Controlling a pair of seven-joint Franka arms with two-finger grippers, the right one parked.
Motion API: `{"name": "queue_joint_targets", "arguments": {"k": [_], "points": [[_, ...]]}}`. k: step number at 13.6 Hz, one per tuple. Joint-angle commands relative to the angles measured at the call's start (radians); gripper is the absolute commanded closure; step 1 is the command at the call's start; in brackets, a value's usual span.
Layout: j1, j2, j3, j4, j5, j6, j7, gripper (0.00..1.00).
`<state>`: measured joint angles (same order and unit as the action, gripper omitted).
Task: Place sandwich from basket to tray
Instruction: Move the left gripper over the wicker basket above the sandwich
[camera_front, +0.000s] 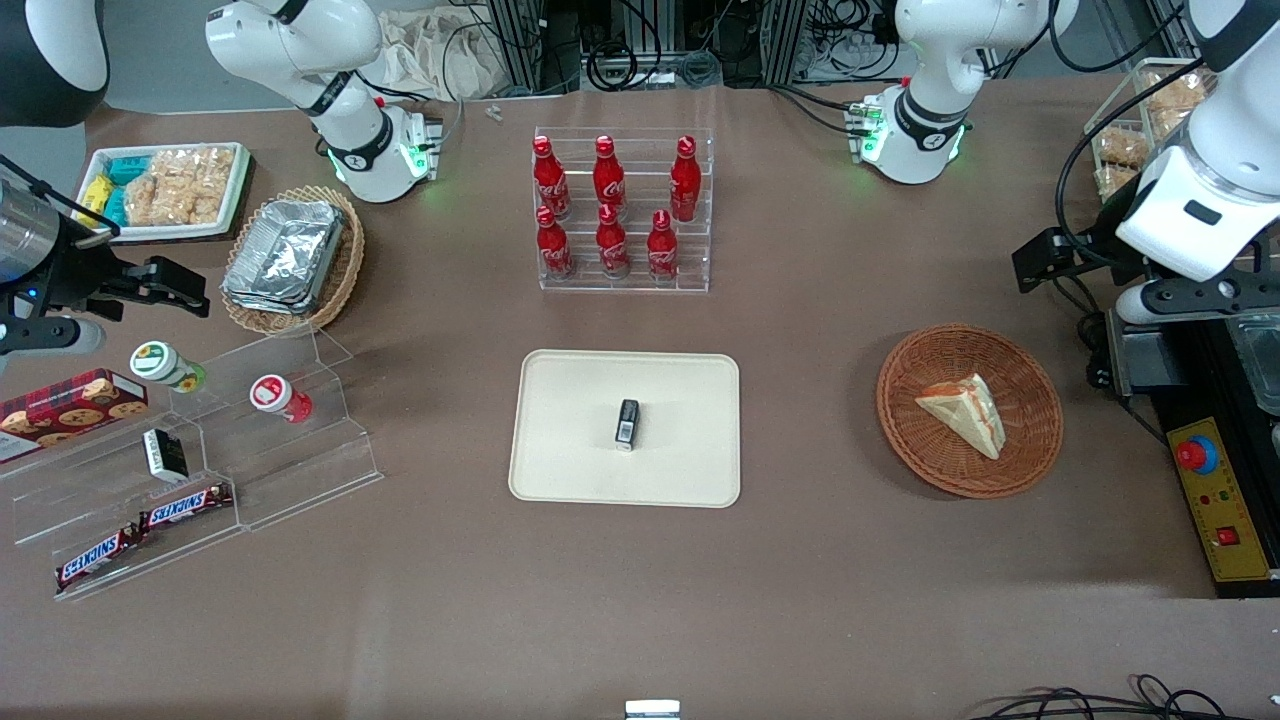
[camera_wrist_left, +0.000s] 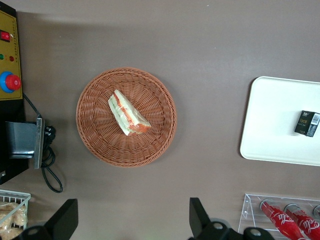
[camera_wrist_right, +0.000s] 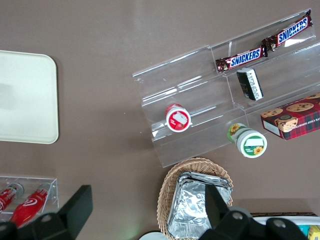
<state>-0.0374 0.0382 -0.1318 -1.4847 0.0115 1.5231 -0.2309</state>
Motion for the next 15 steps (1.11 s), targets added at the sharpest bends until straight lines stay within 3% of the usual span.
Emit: {"name": "queue_joint_targets", "arguments": {"k": [1,6,8,11,15], "points": [[0.002,-0.003,0.003,0.020,-0.002,-0.027,0.013,0.00],[0.031,0.011,0.008,-0.012,-0.002,-0.027,-0.008,0.00],[0.042,0.008,0.015,-0.049,-0.016,-0.015,-0.094,0.00],[0.042,0.003,0.067,-0.110,-0.036,0.009,-0.116,0.00],[0.042,0.002,0.083,-0.241,-0.047,0.142,-0.333,0.00]]}}
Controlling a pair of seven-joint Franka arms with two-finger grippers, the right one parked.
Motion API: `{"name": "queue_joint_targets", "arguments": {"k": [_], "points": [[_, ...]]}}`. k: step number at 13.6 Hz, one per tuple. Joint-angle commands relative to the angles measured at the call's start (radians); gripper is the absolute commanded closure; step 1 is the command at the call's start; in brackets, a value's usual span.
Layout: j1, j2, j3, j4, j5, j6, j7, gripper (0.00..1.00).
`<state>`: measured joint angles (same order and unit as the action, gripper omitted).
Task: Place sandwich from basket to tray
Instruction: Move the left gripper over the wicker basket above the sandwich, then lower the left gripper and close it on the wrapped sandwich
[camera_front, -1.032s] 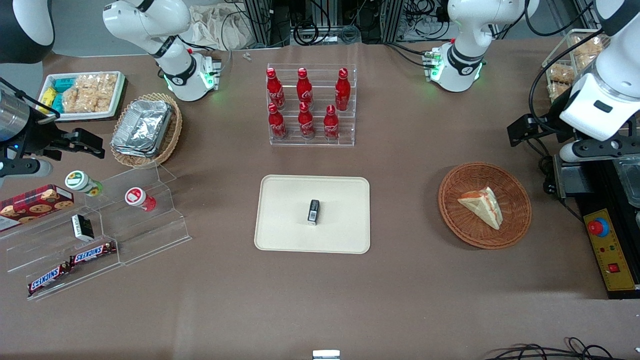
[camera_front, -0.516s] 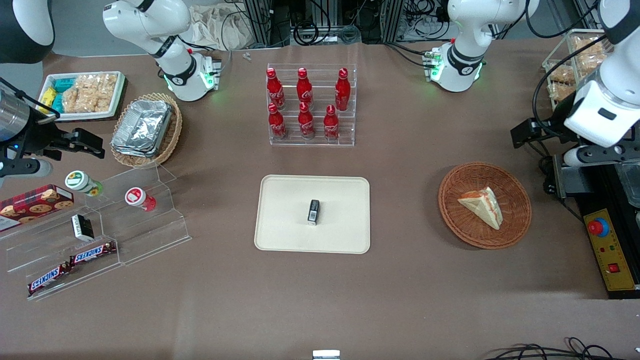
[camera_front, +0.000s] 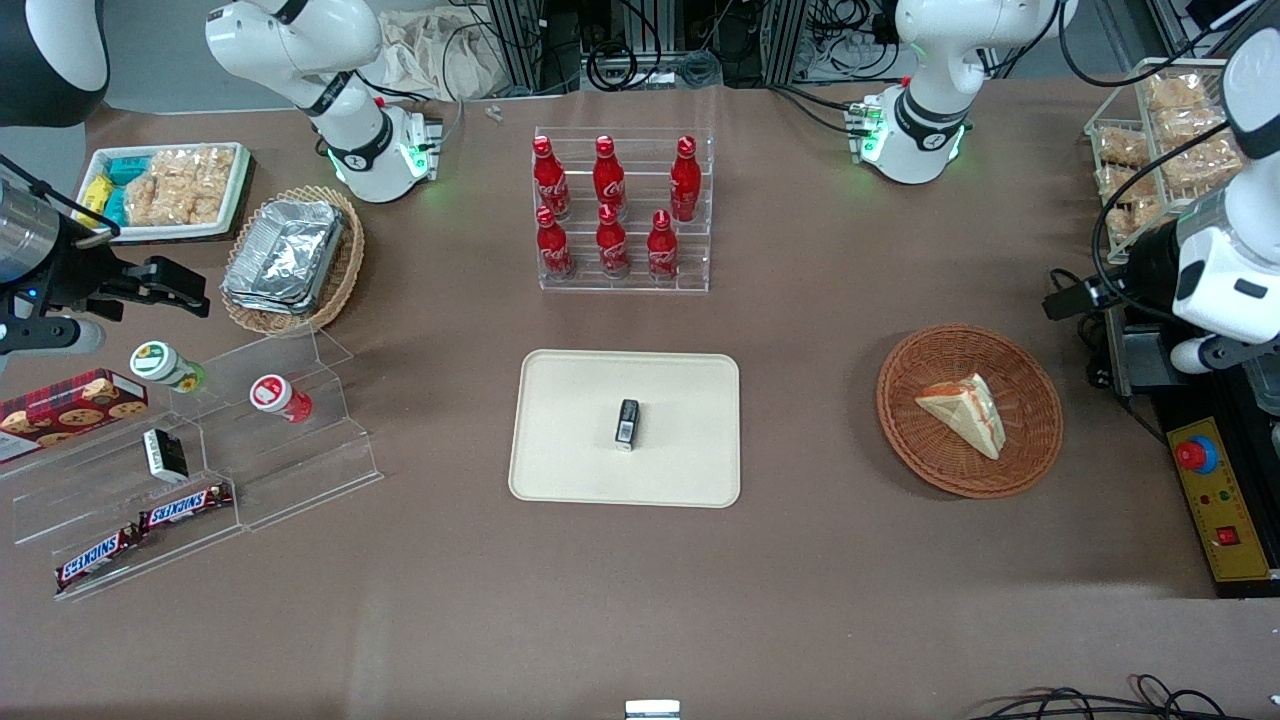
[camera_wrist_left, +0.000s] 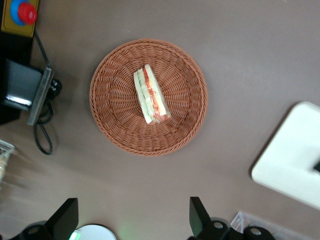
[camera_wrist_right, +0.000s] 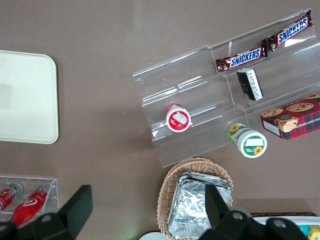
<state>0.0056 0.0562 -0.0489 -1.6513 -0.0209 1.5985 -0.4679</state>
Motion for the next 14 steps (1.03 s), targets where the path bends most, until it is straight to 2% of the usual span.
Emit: {"name": "queue_joint_targets", "arguments": {"k": [1,10,14], "points": [[-0.003,-0.021,0.000,-0.121,-0.014,0.113,-0.124,0.00],[-0.001,0.011,0.004,-0.464,-0.007,0.572,-0.300,0.00],[-0.001,0.088,0.012,-0.512,0.007,0.693,-0.344,0.00]]}}
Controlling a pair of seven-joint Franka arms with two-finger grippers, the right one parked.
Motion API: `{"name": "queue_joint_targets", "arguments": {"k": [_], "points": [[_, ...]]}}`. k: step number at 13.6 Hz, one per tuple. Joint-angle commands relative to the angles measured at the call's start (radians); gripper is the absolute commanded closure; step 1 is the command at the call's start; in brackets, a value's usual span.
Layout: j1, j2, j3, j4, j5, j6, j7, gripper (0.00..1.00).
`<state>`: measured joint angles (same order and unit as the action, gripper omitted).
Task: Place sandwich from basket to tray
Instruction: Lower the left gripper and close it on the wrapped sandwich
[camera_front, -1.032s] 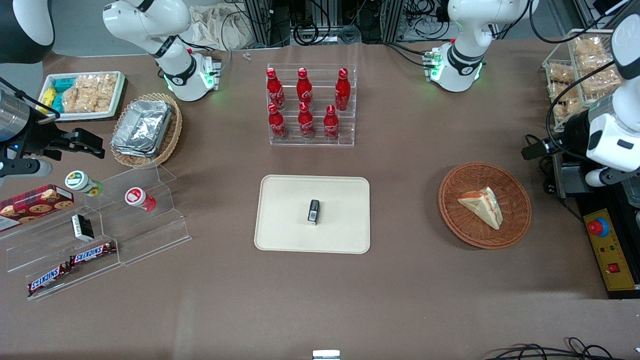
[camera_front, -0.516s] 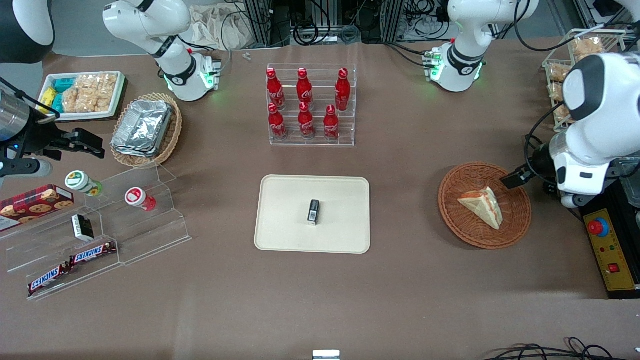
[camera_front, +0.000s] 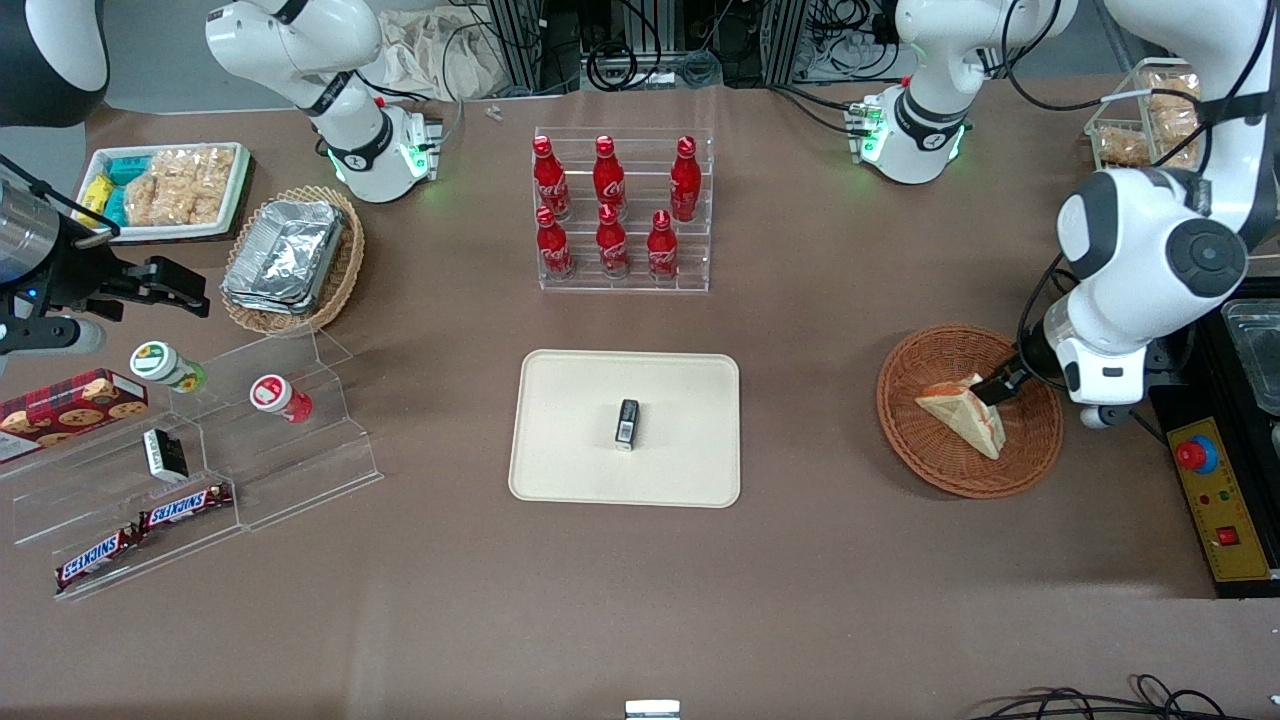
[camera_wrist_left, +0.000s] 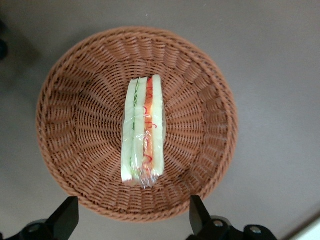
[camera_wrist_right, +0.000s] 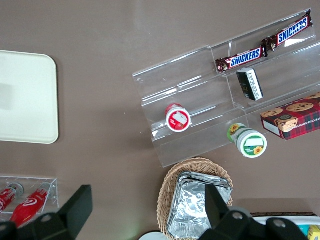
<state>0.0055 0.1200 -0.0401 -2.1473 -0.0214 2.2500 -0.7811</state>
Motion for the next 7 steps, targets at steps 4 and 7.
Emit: {"name": "queue_joint_targets", "arguments": {"k": [4,7], "points": [[-0.002,0.113,0.014,-0.025,0.009,0.140,-0.033,0.00],[-0.002,0.161,0.015,-0.028,0.055,0.172,-0.038,0.00]]}}
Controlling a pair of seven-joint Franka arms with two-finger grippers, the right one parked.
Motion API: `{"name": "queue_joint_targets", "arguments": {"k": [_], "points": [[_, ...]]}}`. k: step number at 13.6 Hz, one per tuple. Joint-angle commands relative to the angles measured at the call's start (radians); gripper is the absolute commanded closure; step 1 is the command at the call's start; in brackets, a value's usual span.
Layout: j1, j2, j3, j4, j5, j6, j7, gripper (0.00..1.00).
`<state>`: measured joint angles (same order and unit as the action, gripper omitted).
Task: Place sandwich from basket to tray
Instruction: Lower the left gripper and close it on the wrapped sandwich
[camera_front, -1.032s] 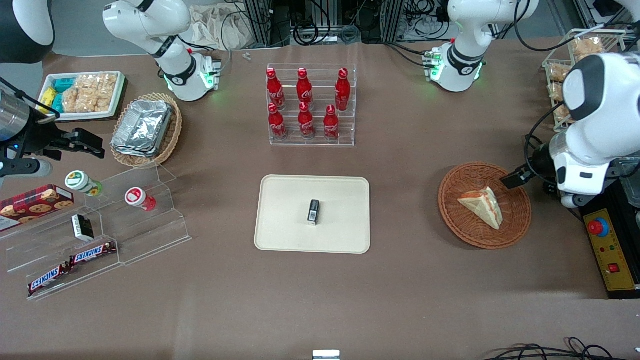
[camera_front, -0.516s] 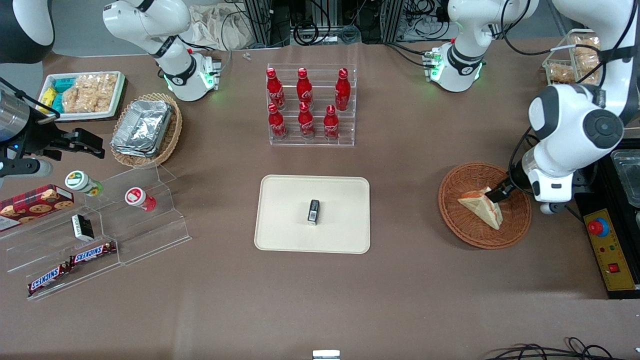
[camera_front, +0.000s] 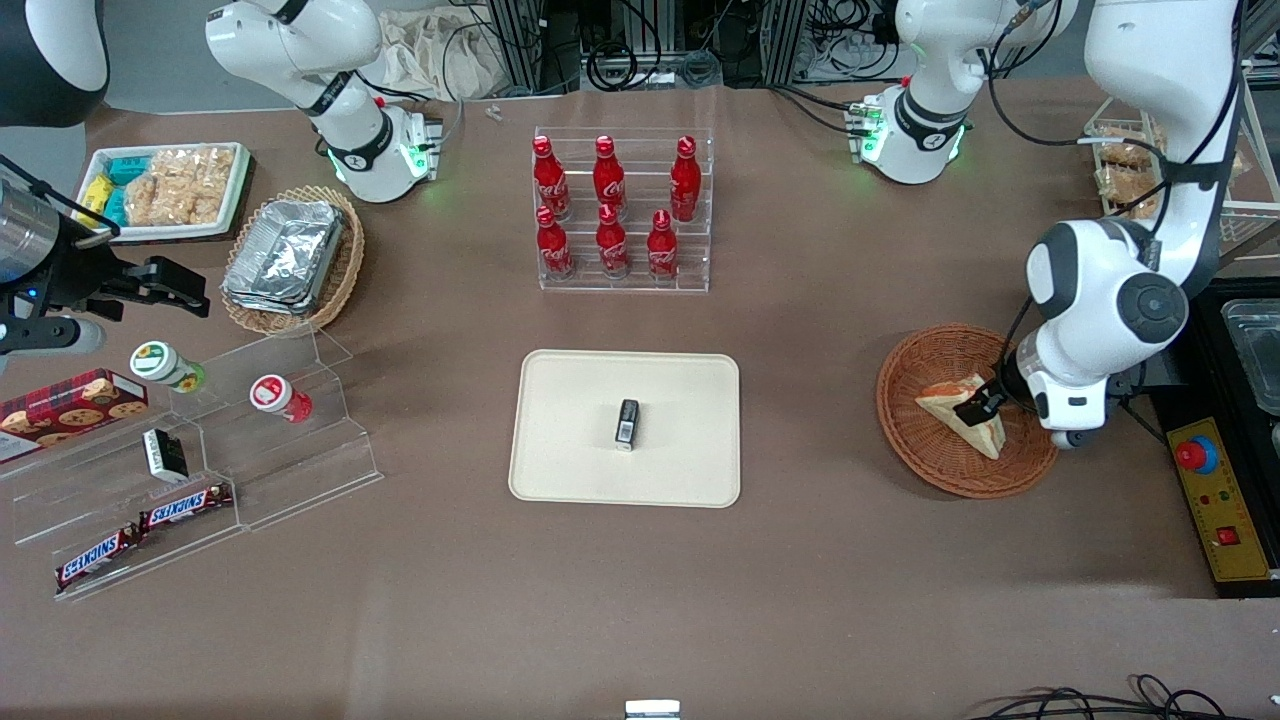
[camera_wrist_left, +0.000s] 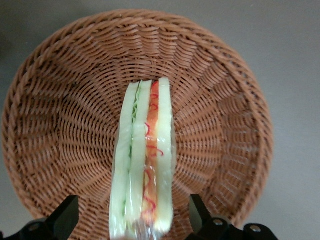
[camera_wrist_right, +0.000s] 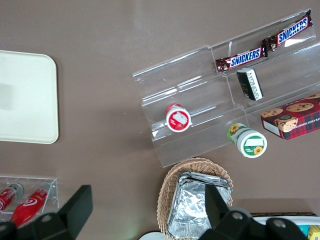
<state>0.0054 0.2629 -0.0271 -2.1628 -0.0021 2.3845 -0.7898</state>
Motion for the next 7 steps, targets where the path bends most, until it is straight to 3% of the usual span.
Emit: {"name": "queue_joint_targets", "arguments": {"k": [1,3,6,7], "points": [[-0.001,0.028,0.003,-0.012,0.037,0.045,-0.031,0.00],[-0.002,0.051,0.003,-0.012,0.037,0.065,-0.035,0.06],[-0.001,0.056,0.003,-0.011,0.039,0.070,-0.052,0.73],[-0.001,0.047,0.003,-0.008,0.039,0.068,-0.054,0.87]]}}
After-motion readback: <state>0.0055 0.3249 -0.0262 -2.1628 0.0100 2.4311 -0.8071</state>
